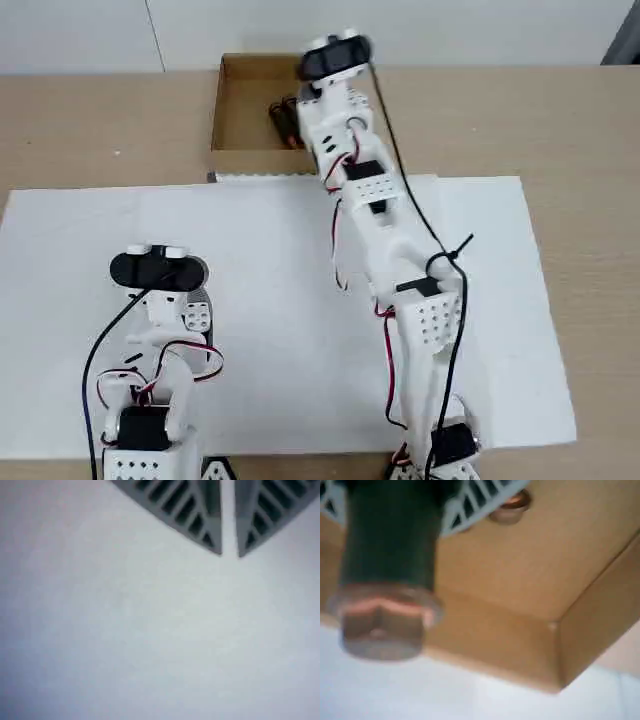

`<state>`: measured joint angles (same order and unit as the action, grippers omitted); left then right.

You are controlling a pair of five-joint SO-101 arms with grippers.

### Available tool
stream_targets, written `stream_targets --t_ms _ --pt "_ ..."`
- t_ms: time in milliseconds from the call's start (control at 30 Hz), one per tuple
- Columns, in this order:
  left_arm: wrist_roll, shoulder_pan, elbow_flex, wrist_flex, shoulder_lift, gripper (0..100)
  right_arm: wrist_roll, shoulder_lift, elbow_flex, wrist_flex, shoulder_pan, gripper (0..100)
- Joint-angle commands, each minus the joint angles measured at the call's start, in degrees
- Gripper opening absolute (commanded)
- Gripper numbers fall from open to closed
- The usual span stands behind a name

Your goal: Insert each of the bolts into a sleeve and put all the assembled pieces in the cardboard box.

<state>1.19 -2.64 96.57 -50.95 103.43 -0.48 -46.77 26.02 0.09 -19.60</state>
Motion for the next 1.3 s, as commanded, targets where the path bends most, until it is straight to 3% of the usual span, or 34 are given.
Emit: stream_targets --t_ms 0,100,333,700,900,1133,1267 --pt "0.3 0.1 -0.3 -0.4 0.6 1 1.7 1.3 4.5 -1.1 -0.8 0.9" --pt "0.3 0.1 -0.3 -0.4 0.6 1 1.7 1.2 4.5 -1.1 -0.8 1.9" --pt "0.3 0.1 -0.3 -0.4 0.6 1 1.3 1.5 4.5 4.6 -0.7 19.2" --pt "0.3 0.1 -0.3 -0.4 0.6 1 1.5 2.3 4.8 4.5 0.0 12.5" --pt "0.3 0.1 -0.3 -0.4 0.6 1 1.6 6.4 4.8 4.9 0.1 0.0" --pt "0.3 0.1 -0.3 -0.4 0.6 1 1.7 8.6 4.8 5.2 0.6 0.2" --pt "0.3 0.1 -0.3 -0.4 0.6 1 1.4 13.1 4.8 12.0 0.7 0.2"
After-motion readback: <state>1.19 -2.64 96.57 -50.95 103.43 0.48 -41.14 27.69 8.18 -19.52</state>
